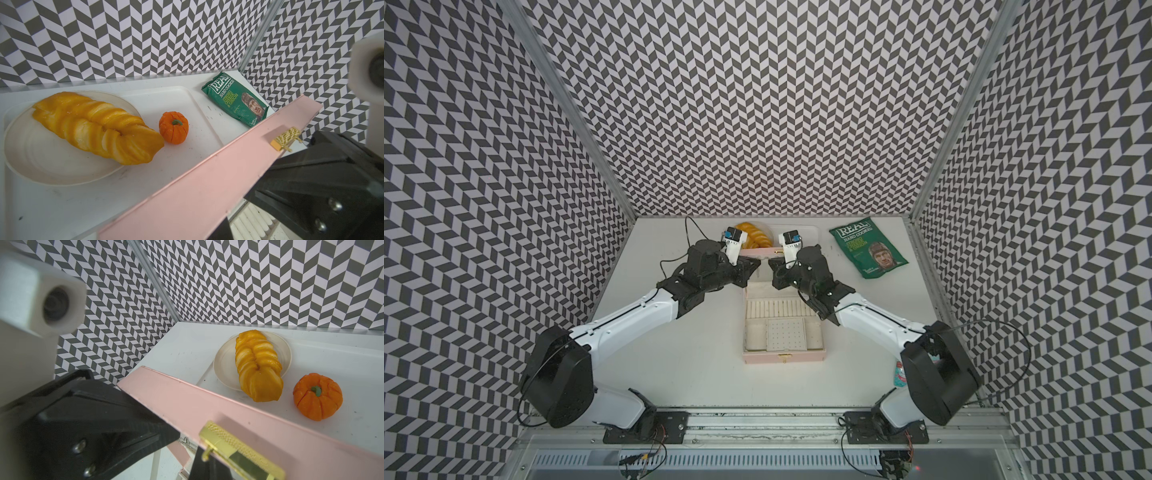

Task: Put jewelry chain into jewelry box
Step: Hang the necklace on the jewelry box clasp.

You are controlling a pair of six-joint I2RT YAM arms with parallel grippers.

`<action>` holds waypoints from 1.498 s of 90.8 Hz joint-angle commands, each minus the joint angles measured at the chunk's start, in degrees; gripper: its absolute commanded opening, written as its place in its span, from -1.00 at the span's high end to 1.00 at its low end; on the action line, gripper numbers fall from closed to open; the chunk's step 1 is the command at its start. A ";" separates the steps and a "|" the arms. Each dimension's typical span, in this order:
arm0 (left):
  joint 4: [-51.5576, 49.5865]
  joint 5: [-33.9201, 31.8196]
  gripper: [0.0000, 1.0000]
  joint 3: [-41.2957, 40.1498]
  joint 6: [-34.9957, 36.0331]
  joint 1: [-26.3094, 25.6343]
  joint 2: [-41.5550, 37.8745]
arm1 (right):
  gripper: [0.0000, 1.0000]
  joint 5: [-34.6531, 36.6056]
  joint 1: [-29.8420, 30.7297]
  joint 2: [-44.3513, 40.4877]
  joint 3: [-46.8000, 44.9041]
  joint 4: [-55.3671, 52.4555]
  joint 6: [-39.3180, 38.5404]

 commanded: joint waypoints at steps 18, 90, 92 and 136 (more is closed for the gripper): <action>-0.88 2.53 1.00 -0.77 1.99 -2.36 -0.61 | 1.00 -1.80 -0.29 -1.74 -0.63 1.04 0.52; 0.60 1.25 1.00 -2.71 2.34 -2.76 2.24 | 0.98 -1.34 -0.26 -1.34 -1.11 1.08 1.07; 0.67 1.22 1.00 -2.75 2.28 -2.76 2.38 | 0.98 -1.40 -0.26 -1.34 -1.08 1.12 1.07; 0.91 -0.41 1.00 -2.06 2.08 -2.76 4.54 | 0.92 -1.85 -0.18 -0.37 0.25 1.13 1.15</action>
